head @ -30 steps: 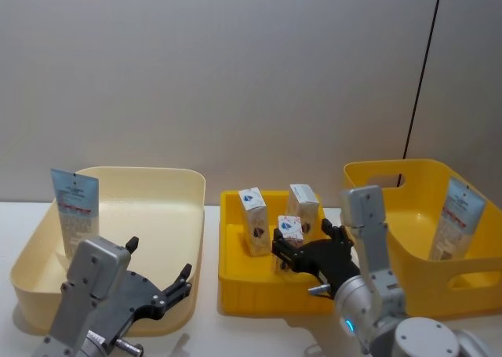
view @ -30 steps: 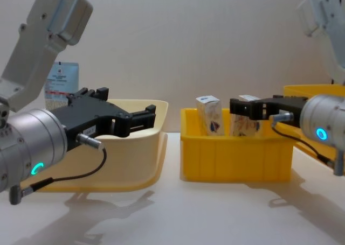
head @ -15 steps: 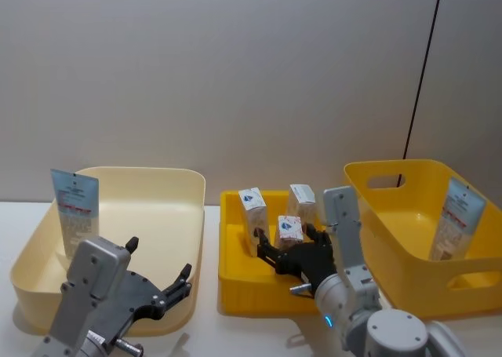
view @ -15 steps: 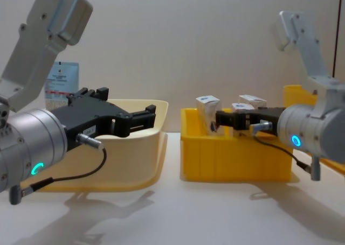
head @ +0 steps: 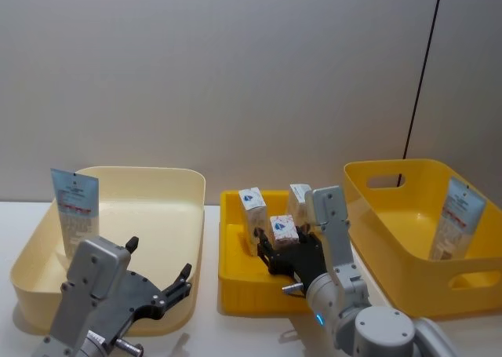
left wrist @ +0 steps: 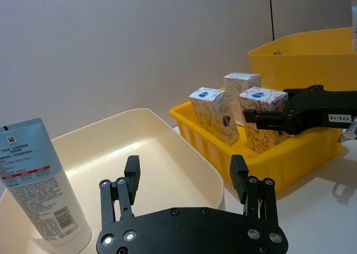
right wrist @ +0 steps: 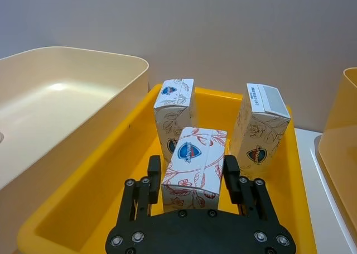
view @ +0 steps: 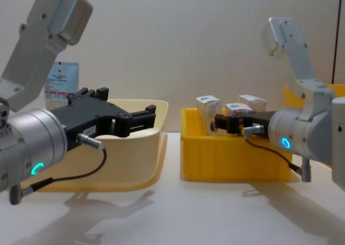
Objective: Bimanual collaborative sorting of washing and personal care products
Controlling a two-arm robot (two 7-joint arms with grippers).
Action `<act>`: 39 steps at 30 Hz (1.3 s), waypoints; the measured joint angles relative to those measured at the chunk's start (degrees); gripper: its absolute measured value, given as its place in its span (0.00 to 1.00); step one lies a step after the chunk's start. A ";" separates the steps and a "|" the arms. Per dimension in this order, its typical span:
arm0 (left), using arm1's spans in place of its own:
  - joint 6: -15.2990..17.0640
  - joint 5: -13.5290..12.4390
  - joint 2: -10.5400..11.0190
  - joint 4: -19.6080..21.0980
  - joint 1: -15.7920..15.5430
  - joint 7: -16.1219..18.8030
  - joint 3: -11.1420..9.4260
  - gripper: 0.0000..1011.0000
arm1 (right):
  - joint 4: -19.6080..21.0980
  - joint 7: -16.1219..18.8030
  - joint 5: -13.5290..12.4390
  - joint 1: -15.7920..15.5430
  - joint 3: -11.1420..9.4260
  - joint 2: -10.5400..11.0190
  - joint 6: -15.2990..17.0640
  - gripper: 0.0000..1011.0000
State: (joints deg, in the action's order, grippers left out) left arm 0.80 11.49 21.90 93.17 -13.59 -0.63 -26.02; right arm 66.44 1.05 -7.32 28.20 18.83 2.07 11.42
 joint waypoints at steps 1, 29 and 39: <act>0.00 0.00 0.00 0.00 0.00 0.00 0.00 0.99 | -0.11 -0.01 0.02 0.06 0.00 -0.04 -0.01 0.69; 0.00 0.00 0.00 0.00 0.00 0.00 0.00 0.99 | 6.49 2.24 -1.60 -1.56 -3.54 1.02 -6.42 0.40; 0.00 -0.01 0.00 0.00 0.00 0.00 0.00 0.99 | 14.16 2.70 -3.32 -3.05 -7.89 2.81 -7.86 0.40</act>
State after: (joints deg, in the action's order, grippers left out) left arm 0.79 11.48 21.89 93.18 -13.59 -0.62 -26.02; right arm 80.60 3.75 -10.64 25.14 10.94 4.88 3.56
